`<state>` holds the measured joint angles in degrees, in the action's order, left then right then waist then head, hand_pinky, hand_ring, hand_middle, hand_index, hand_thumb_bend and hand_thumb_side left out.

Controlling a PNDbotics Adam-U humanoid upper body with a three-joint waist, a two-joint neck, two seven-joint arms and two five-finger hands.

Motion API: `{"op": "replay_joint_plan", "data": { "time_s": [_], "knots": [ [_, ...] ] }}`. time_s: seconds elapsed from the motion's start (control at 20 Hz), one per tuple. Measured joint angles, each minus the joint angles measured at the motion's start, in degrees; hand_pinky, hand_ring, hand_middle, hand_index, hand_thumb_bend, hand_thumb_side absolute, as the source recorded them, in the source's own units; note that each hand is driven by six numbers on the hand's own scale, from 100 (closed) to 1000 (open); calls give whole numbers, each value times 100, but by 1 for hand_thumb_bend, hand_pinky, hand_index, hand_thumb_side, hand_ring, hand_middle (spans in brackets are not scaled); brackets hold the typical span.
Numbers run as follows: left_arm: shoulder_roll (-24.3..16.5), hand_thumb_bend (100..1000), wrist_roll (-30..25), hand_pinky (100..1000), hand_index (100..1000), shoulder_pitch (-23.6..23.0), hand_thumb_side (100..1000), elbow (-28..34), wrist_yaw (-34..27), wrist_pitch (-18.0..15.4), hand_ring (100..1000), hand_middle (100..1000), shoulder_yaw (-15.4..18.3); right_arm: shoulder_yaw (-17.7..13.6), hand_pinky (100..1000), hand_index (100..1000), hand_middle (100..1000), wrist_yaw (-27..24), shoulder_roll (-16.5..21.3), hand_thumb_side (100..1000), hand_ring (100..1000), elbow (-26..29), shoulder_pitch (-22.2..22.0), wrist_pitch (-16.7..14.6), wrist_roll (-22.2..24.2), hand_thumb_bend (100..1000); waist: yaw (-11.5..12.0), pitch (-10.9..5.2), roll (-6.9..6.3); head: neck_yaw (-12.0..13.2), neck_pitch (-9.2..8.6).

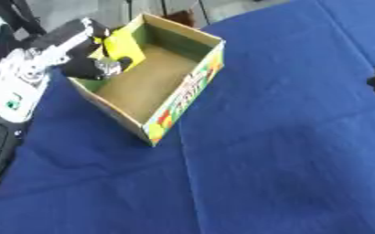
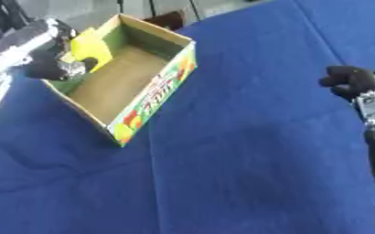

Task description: Pick up objects on the table and place them in the box.

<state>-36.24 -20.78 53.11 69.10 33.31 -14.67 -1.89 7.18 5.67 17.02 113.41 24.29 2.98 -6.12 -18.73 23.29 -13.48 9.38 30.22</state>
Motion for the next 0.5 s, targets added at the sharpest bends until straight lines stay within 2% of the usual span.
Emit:
{"op": "replay_joint_plan", "data": {
  "time_s": [0.35, 0.4, 0.5],
  "knots": [
    [75, 101, -320, 100, 551, -10, 610, -584, -193, -408, 100, 458, -13, 30, 871, 785, 655, -41, -3, 928, 911, 0, 124, -102, 6, 100, -22, 55, 0, -46, -31],
    [80, 150, -362, 100, 554, -7, 608, -643, -203, -479, 100, 463, -3, 30, 871, 785, 655, -46, -3, 928, 911, 0, 124, -103, 7, 100, -22, 60, 0, -48, -41],
    [95, 314, -425, 100, 573, -1, 613, -723, -201, -621, 100, 478, 0, 30, 871, 785, 655, -50, -3, 926, 911, 0, 124, -103, 7, 100, -22, 73, 0, -52, -59]
  ]
}}
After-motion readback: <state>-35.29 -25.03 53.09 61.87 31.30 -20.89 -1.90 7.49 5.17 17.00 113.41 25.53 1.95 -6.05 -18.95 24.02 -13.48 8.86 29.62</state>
